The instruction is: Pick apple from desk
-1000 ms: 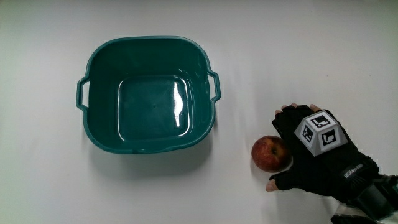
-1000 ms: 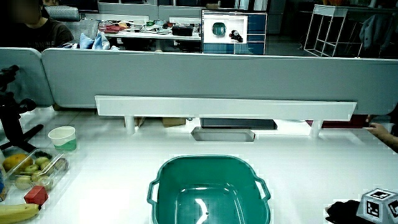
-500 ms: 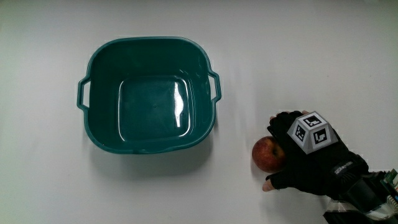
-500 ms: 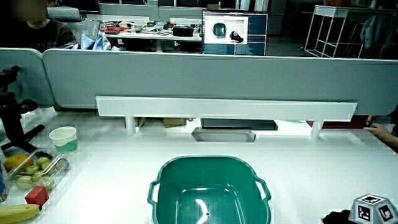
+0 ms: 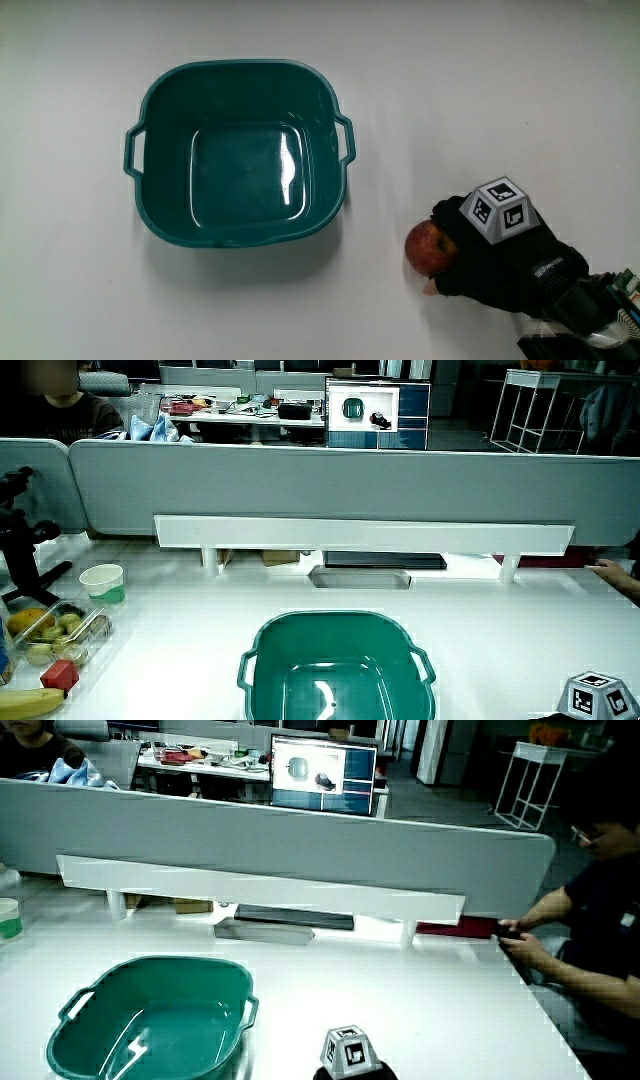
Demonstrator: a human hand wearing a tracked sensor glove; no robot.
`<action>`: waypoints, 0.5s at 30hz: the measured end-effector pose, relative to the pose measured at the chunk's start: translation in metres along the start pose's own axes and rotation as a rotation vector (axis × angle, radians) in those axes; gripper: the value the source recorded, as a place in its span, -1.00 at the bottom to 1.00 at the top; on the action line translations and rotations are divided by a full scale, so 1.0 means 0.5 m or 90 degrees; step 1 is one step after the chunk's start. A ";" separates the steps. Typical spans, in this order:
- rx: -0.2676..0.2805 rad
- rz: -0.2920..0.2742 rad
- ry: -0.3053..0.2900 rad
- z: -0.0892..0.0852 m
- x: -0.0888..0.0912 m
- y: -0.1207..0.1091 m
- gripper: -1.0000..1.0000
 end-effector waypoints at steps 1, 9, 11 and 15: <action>0.002 0.001 -0.001 -0.002 0.001 0.001 0.43; 0.015 0.013 0.023 -0.007 0.009 0.006 0.70; 0.031 0.017 0.023 -0.003 0.008 0.003 0.77; 0.045 0.023 0.017 -0.003 0.006 0.003 0.90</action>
